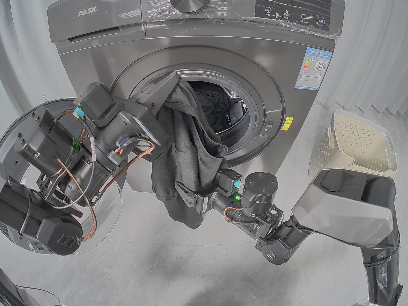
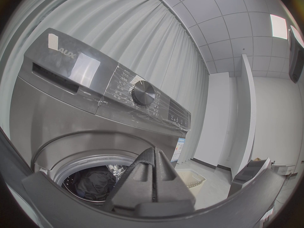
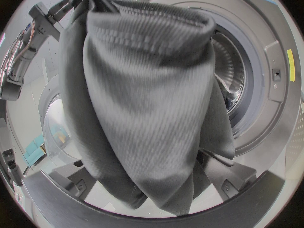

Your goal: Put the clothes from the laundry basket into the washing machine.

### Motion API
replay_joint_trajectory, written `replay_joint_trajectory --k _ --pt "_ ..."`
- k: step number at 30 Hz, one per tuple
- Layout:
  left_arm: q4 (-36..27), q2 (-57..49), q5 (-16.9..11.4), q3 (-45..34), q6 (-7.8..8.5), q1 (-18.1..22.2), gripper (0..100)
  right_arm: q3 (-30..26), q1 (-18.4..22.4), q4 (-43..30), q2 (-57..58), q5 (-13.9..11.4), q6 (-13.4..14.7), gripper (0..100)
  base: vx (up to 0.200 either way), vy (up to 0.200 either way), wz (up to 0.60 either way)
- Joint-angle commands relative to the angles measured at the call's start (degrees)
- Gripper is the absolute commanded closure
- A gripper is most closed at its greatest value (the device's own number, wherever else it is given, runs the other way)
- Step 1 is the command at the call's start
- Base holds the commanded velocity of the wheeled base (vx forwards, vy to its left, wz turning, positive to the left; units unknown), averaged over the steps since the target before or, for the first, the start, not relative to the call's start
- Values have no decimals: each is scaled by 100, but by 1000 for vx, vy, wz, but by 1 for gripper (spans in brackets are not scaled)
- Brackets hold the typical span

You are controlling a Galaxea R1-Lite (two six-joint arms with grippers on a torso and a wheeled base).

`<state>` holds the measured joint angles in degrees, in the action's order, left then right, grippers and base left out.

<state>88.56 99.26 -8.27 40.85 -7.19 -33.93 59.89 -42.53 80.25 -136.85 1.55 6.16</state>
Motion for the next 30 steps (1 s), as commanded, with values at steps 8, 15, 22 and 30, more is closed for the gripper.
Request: replay_joint_trajectory --k 8,15,22,30 --pt "3 -29 9 90 -10 44 100 436 52 35 -307 267 123 100 0 0 0" --pt "-15 15 9 81 -10 141 100 -48 272 61 212 285 167 100 0 0 0" --pt "-67 173 -52 -104 7 633 100 -883 632 8 1205 276 149 100 0 0 0" --pt "-190 560 -272 -930 95 712 100 -848 623 -53 1591 285 149 100 0 0 0"
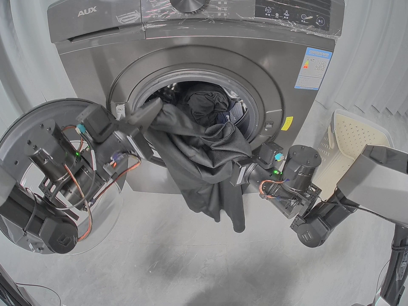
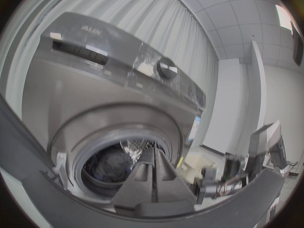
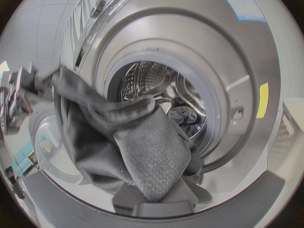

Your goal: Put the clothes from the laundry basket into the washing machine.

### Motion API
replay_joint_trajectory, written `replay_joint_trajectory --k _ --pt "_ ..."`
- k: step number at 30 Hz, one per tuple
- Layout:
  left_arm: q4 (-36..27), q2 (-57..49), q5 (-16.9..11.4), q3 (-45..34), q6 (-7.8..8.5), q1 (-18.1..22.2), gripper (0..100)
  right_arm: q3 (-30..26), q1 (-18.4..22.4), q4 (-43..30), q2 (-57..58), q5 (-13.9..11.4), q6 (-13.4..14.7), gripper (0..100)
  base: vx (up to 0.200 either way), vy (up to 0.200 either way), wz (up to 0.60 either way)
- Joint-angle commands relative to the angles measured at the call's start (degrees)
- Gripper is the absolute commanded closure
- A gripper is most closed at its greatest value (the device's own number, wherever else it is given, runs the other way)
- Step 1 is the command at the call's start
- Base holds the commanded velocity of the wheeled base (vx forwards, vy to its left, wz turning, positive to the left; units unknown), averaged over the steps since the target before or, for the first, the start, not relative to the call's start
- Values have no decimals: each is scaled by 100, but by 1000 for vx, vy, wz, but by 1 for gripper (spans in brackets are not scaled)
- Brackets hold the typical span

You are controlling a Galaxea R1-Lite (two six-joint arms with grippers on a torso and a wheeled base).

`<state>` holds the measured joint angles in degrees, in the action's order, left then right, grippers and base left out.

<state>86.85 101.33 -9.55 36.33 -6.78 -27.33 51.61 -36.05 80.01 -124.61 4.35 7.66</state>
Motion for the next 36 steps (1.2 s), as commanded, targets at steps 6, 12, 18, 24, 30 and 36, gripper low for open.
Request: replay_joint_trajectory --k 6,12,18,24,30,36 --pt "192 854 -381 -891 256 -9 100 156 -227 33 376 22 8 100 0 0 0" --pt "201 1126 -522 -1119 361 -9 100 288 -350 -3 534 22 8 100 0 0 0" --pt "201 1442 -592 -1181 555 -27 100 279 -535 41 552 145 78 100 0 0 0" --pt "201 1583 -584 -1145 687 0 100 332 -640 33 561 154 87 100 0 0 0" --pt "210 1627 -584 -1102 687 35 0 305 -640 41 543 162 96 100 0 0 0" --pt "201 1706 -601 -1269 669 26 0 332 -535 33 570 162 87 100 0 0 0"
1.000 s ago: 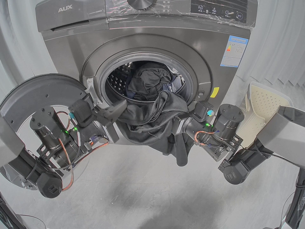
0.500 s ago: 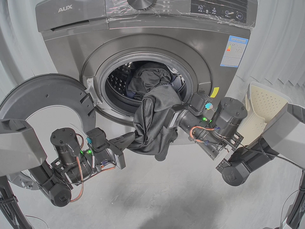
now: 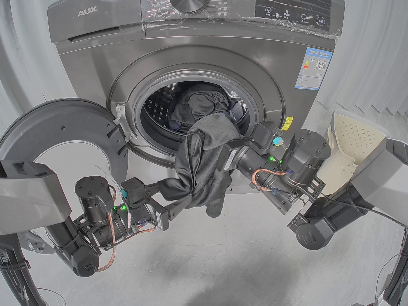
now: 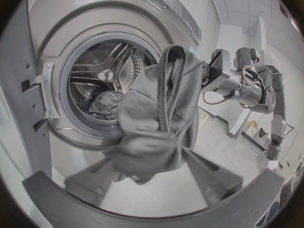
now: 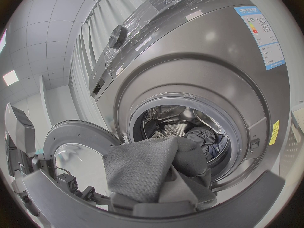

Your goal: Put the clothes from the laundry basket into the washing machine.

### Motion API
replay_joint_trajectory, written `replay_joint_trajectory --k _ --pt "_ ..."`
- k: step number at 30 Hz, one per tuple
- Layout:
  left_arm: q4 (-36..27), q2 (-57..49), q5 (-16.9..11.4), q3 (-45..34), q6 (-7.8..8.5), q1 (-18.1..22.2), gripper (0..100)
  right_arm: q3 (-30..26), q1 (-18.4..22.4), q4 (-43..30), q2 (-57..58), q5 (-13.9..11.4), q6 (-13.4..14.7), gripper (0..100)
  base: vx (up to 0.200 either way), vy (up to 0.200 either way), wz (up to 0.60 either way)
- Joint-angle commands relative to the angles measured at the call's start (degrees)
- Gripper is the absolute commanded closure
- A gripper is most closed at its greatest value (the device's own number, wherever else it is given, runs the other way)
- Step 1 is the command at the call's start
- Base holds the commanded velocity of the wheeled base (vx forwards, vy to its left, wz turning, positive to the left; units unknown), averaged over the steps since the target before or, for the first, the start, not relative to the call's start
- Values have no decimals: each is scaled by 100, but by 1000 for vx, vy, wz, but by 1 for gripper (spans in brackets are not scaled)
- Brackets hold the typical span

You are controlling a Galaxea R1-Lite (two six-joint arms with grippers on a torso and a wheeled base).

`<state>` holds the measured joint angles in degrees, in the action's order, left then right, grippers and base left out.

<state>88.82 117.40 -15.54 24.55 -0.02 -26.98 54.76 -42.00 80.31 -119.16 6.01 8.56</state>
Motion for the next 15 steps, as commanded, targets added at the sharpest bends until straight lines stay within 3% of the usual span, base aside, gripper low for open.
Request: replay_joint_trajectory --k 1,5,9,15 --pt "12 178 -1 -135 20 -9 0 8 78 2 25 -3 -3 100 0 0 0" --pt "12 258 -151 -284 82 -62 0 17 104 2 25 -3 -3 100 0 0 0" --pt "12 284 -318 -539 389 -71 0 35 104 2 25 -3 -3 100 0 0 0" --pt "12 354 -458 -785 477 -80 0 44 113 -7 16 -3 -3 100 0 0 0"
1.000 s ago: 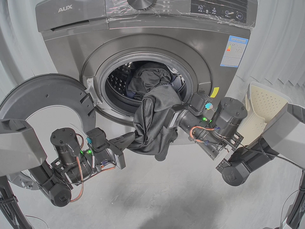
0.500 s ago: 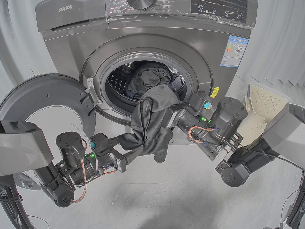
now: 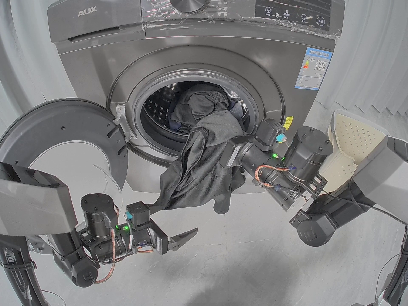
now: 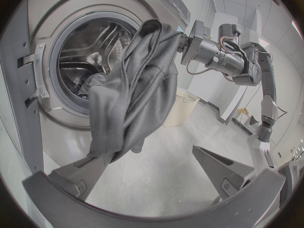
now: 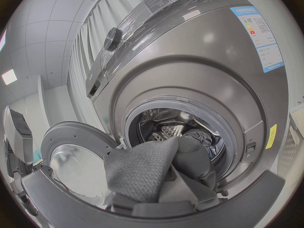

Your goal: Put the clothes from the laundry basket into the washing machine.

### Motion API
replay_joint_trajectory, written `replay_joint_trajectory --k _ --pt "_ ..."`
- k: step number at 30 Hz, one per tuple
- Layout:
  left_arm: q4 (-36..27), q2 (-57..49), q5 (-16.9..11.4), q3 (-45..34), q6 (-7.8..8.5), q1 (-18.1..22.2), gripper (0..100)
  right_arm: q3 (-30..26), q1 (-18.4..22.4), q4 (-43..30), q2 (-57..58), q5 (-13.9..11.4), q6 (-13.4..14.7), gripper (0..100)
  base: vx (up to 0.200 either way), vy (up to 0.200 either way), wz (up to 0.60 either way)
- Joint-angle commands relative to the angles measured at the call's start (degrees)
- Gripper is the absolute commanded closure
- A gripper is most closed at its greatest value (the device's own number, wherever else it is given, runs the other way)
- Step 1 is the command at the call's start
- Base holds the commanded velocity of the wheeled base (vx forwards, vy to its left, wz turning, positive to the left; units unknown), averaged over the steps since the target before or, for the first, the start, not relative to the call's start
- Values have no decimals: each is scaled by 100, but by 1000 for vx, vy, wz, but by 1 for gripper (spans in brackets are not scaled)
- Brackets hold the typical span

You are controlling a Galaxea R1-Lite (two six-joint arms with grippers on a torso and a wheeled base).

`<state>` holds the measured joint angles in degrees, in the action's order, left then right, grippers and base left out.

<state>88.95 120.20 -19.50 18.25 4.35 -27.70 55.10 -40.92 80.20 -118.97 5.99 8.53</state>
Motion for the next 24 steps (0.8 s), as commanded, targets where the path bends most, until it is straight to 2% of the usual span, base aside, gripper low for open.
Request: replay_joint_trajectory --k 1,5,9,13,17,19,24 --pt "-1 74 -89 -217 83 -8 0 9 5 4 -4 -1 -1 100 0 0 0" --pt "-1 56 -282 -445 285 1 0 36 58 -5 -4 -1 -1 100 0 0 0" --pt "-1 -93 -326 -278 303 1 0 27 58 -5 -12 -1 -1 100 0 0 0" --pt "-1 -673 -335 -23 180 -8 0 18 58 -5 -12 -1 -1 100 0 0 0" --pt "-1 -1104 -282 284 -128 -16 0 27 49 -22 5 -1 -10 100 0 0 0" --pt "-10 -1121 -264 434 -180 -8 0 36 41 -40 5 -1 -18 100 0 0 0" --pt "-10 -752 -97 952 -163 -8 0 45 -3 -57 23 -1 -27 100 0 0 0"
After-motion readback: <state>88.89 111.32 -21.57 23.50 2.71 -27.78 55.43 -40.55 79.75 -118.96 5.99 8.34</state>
